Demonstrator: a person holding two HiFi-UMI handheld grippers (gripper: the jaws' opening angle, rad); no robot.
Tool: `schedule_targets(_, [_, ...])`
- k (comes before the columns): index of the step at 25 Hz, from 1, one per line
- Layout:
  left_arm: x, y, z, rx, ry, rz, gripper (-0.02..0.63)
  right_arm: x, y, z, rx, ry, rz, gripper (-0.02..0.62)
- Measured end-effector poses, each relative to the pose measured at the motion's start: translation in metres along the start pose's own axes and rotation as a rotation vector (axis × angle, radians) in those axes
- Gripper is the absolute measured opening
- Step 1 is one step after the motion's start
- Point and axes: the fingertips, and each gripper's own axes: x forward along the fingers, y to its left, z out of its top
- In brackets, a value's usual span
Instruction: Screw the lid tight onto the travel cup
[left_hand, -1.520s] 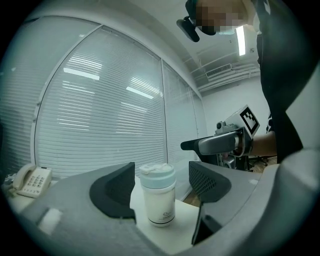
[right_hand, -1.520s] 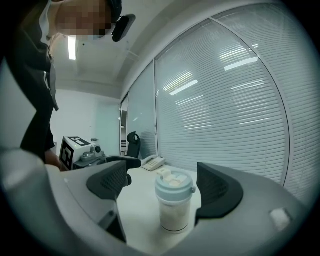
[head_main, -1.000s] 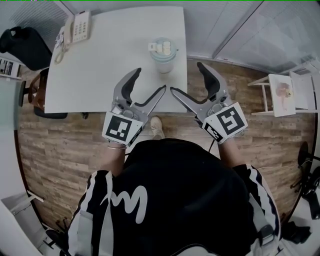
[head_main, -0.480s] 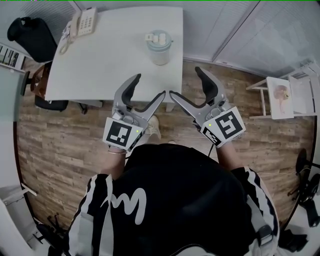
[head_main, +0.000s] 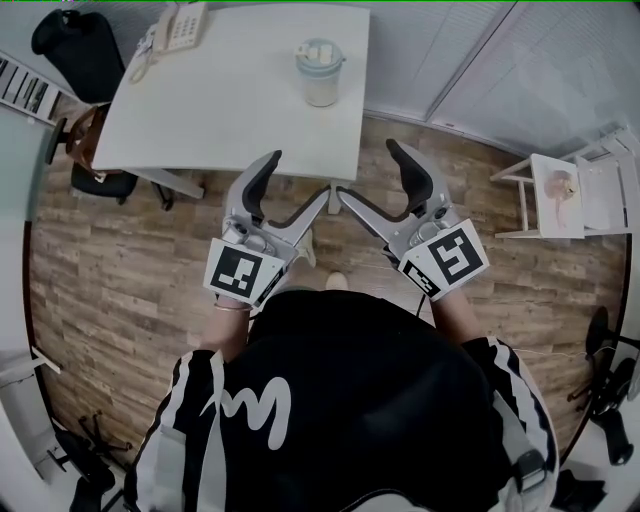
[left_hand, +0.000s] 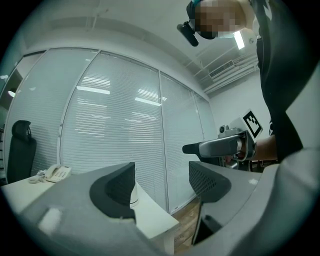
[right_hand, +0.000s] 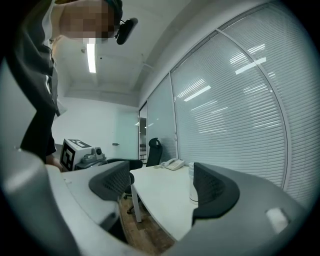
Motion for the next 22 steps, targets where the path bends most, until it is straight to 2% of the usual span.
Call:
schedule_targets(13, [-0.031,-0.033,0.004,0.011,-0.008,0.034,0.341,-0.035,0.031,-0.003,0.016,-0.022,0.022,0.380])
schedule_targets(17, [-0.030,-0.036,0.006,0.014,-0.014,0.032,0.341,-0.041,0.028,-0.001,0.018,-0.032,0.010,0.347])
schedule_targets(21, [-0.032,-0.037,0.006,0.021,-0.020,0.037,0.339,-0.043,0.025,-0.001,0.019,-0.044,-0.015,0.273])
schedule_targets(22, [-0.033,-0.035,0.007,0.024,-0.025,0.044,0.316,-0.043,0.024,0.000,0.018,-0.049,-0.024,0.237])
